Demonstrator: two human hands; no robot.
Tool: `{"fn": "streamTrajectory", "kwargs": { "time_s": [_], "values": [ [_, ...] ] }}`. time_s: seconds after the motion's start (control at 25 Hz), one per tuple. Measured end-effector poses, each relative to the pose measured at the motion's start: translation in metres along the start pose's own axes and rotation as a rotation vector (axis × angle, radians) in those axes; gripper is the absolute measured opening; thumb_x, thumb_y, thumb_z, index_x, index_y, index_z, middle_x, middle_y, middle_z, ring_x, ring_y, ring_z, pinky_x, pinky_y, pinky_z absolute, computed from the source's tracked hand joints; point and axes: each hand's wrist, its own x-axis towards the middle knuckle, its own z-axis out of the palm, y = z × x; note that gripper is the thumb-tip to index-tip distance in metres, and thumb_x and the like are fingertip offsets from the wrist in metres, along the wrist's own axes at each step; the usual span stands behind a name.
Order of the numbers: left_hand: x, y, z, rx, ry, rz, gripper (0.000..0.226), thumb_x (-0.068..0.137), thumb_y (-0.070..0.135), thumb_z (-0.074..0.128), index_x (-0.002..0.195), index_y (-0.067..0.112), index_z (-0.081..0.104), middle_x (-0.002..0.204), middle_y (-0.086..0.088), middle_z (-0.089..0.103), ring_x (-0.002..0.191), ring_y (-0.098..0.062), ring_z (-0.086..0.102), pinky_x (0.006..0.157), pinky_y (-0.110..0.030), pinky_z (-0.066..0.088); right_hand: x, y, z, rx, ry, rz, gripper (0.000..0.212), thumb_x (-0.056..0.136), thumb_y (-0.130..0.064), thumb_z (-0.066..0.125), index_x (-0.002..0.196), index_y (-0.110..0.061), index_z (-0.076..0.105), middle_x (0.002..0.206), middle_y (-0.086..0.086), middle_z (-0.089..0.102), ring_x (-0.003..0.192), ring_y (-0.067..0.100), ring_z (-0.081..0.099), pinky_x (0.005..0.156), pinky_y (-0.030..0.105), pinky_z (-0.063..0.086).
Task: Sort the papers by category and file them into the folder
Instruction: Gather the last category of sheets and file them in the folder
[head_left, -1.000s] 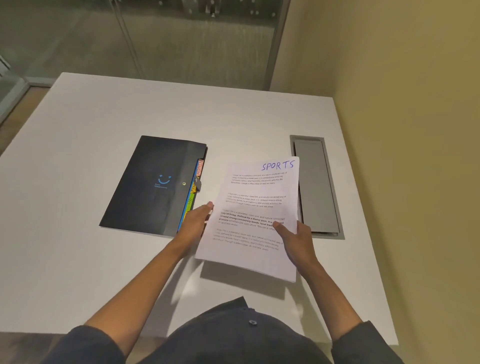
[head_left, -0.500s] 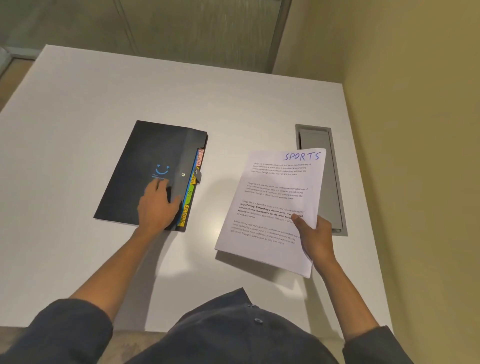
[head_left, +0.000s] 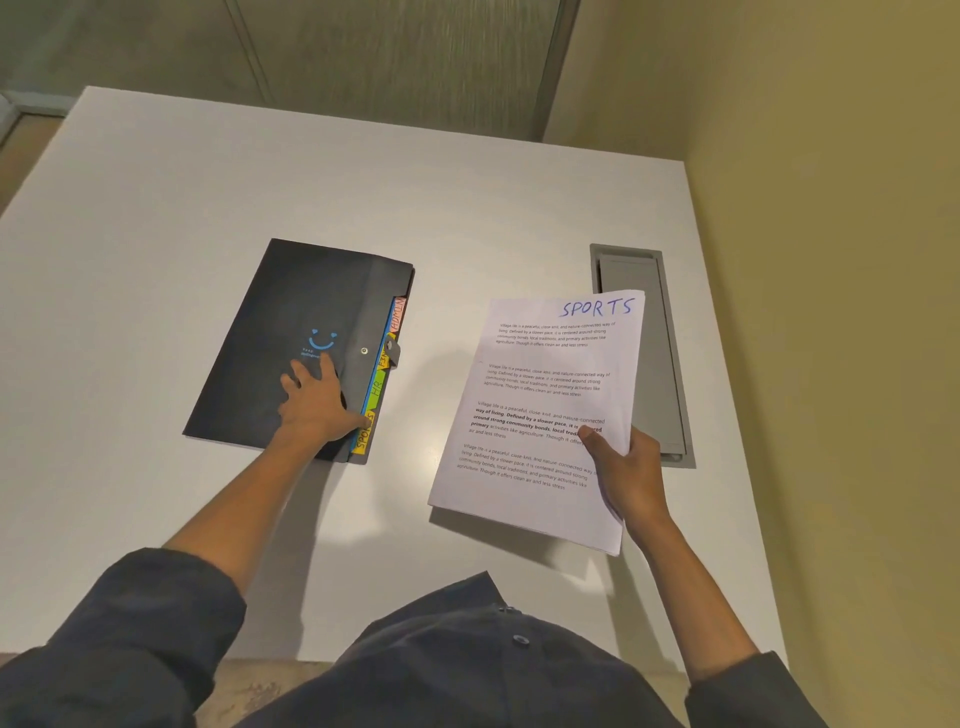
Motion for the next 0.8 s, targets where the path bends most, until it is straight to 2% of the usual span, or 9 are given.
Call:
{"fn": "streamTrajectory", "kwargs": {
  "time_s": [0.12, 0.24, 0.36, 0.44, 0.56, 0.6, 0.68, 0.76, 0.8],
  "values": [
    [-0.003, -0.001, -0.002, 0.016, 0.001, 0.040, 0.112, 0.072, 0.046, 0.077, 0.149, 0.014, 0.002, 0.157, -0.023, -0.005, 0.142, -0.048, 0.002, 0.107, -0.060, 0.029, -0.002, 0.001, 0.001, 0.015, -0.016, 0.002, 0.019, 0.094, -0.015, 0.063, 0.113, -0.013, 0.069, 0.102, -0.006, 0.074, 0.090, 0.006, 0.071, 0.069, 0.014, 0.054],
    [-0.012, 0.003, 0.003, 0.146, 0.050, 0.069, 0.108, 0.076, 0.054, 0.068, 0.149, 0.014, -0.001, 0.157, -0.024, -0.001, 0.141, -0.050, 0.009, 0.104, -0.057, 0.036, -0.003, 0.002, 0.003, 0.035, -0.030, 0.009, 0.019, 0.095, -0.013, 0.063, 0.113, -0.013, 0.068, 0.101, -0.007, 0.074, 0.088, 0.003, 0.071, 0.064, 0.011, 0.053],
    [-0.018, 0.010, 0.008, 0.253, 0.083, 0.090, 0.095, 0.084, 0.047, 0.058, 0.150, 0.016, -0.003, 0.154, -0.030, 0.009, 0.138, -0.052, 0.020, 0.103, -0.051, 0.039, -0.003, 0.002, 0.005, 0.034, -0.038, 0.007, 0.022, 0.095, -0.015, 0.063, 0.116, -0.011, 0.068, 0.104, -0.002, 0.074, 0.092, 0.012, 0.072, 0.067, 0.015, 0.054],
    [-0.019, 0.015, 0.006, 0.309, 0.104, 0.146, 0.093, 0.088, 0.041, 0.055, 0.149, 0.017, -0.010, 0.149, -0.034, 0.022, 0.127, -0.050, 0.041, 0.100, -0.049, 0.043, -0.005, 0.002, 0.005, 0.049, -0.041, 0.004, 0.024, 0.094, -0.016, 0.063, 0.118, -0.011, 0.067, 0.106, -0.002, 0.074, 0.094, 0.015, 0.072, 0.070, 0.019, 0.055],
    [-0.020, 0.016, -0.006, 0.378, 0.098, 0.294, 0.090, 0.092, 0.028, 0.051, 0.147, 0.028, -0.020, 0.145, -0.031, 0.032, 0.096, -0.038, 0.064, 0.078, -0.042, 0.054, -0.006, 0.002, 0.005, 0.077, -0.053, -0.007, 0.024, 0.095, -0.016, 0.063, 0.118, -0.013, 0.067, 0.107, -0.003, 0.075, 0.096, 0.015, 0.072, 0.077, 0.026, 0.056],
    [-0.022, 0.014, -0.012, 0.405, 0.083, 0.325, 0.084, 0.094, 0.025, 0.048, 0.148, 0.032, -0.015, 0.147, -0.030, 0.030, 0.093, -0.037, 0.065, 0.074, -0.040, 0.054, -0.006, 0.002, 0.005, 0.081, -0.055, -0.010, 0.023, 0.095, -0.016, 0.063, 0.117, -0.013, 0.068, 0.107, -0.004, 0.075, 0.095, 0.014, 0.072, 0.078, 0.027, 0.056],
    [-0.025, 0.010, -0.023, 0.449, 0.084, 0.340, 0.060, 0.095, 0.026, 0.043, 0.149, 0.029, 0.016, 0.150, -0.026, 0.027, 0.098, -0.038, 0.063, 0.080, -0.041, 0.055, -0.007, 0.003, 0.004, 0.083, -0.062, -0.019, 0.021, 0.095, -0.015, 0.062, 0.116, -0.015, 0.068, 0.106, -0.005, 0.075, 0.094, 0.011, 0.073, 0.076, 0.022, 0.056],
    [-0.030, 0.006, -0.029, 0.456, 0.109, 0.310, 0.035, 0.097, 0.032, 0.039, 0.126, 0.017, 0.050, 0.147, -0.020, 0.035, 0.098, -0.035, 0.063, 0.083, -0.042, 0.055, -0.007, 0.003, 0.004, 0.089, -0.070, -0.030, 0.023, 0.095, -0.014, 0.062, 0.118, -0.013, 0.068, 0.107, -0.005, 0.075, 0.094, 0.010, 0.072, 0.073, 0.018, 0.056],
    [-0.033, 0.004, -0.030, 0.456, 0.119, 0.303, 0.033, 0.096, 0.035, 0.039, 0.115, 0.015, 0.056, 0.146, -0.018, 0.037, 0.095, -0.033, 0.064, 0.081, -0.040, 0.055, -0.007, 0.003, 0.005, 0.089, -0.072, -0.034, 0.024, 0.095, -0.014, 0.062, 0.119, -0.012, 0.067, 0.107, -0.005, 0.075, 0.094, 0.010, 0.072, 0.072, 0.017, 0.055]
  ]
}}
